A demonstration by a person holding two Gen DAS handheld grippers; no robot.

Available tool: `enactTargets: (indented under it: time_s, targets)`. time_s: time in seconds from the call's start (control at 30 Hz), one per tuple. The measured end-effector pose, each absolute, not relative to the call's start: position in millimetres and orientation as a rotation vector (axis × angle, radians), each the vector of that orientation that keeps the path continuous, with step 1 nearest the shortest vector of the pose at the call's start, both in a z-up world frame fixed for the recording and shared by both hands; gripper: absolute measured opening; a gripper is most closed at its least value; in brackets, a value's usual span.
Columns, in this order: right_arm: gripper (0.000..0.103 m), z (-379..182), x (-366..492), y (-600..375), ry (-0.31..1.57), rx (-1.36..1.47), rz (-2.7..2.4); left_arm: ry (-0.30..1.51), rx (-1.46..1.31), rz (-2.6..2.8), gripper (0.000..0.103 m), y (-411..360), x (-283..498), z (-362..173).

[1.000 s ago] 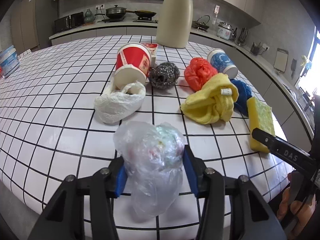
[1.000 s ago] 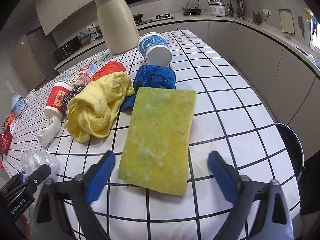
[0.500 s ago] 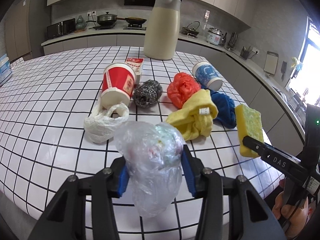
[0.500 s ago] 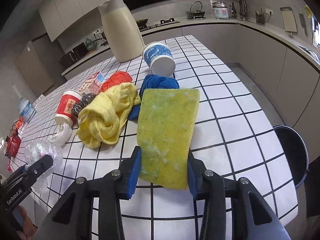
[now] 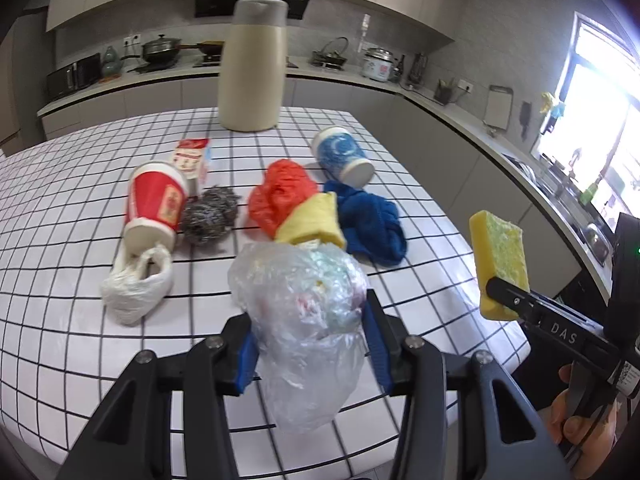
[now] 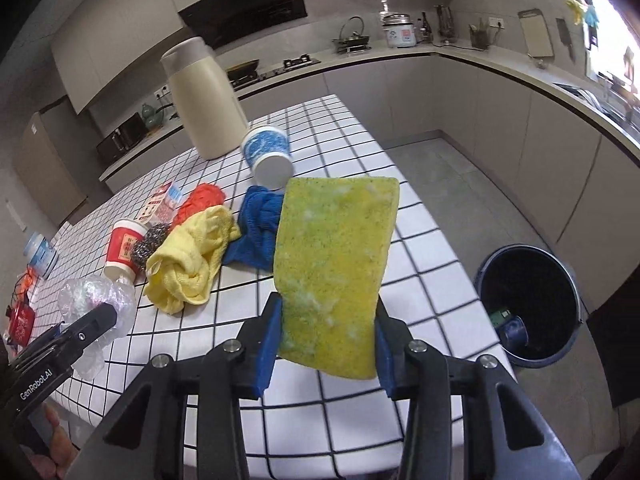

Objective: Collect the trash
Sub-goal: 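Carry the plastic bag and sponge over the bin and release both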

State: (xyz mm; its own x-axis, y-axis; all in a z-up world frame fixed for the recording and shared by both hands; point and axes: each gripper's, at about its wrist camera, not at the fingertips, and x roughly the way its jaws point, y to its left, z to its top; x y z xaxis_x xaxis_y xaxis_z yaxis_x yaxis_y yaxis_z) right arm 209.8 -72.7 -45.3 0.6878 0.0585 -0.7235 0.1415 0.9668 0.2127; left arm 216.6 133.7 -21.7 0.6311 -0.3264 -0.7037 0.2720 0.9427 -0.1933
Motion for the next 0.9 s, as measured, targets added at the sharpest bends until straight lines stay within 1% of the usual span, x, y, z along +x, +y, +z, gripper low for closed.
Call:
enactTargets:
  time_s: [0.17, 0.3, 0.63, 0.9]
  targets:
    - [0.043, -42, 199, -104, 0.8, 0.283, -0.085, 0.815, -0.06, -0.384, 0.048, 99, 217, -19]
    - [0.043, -41, 195, -140, 0.792, 0.3, -0.095, 0.81, -0.055, -0.408, 0.048, 57, 219, -17]
    - [0.044, -44, 185, -272, 0.809, 0.298, -0.131, 0.855, -0.07, -0.495, 0.048, -83, 226, -25]
    - [0.044, -71, 185, -369, 0.87, 0.316, -0.149, 0.903, -0.044, -0.552, 0.048, -175, 231, -48]
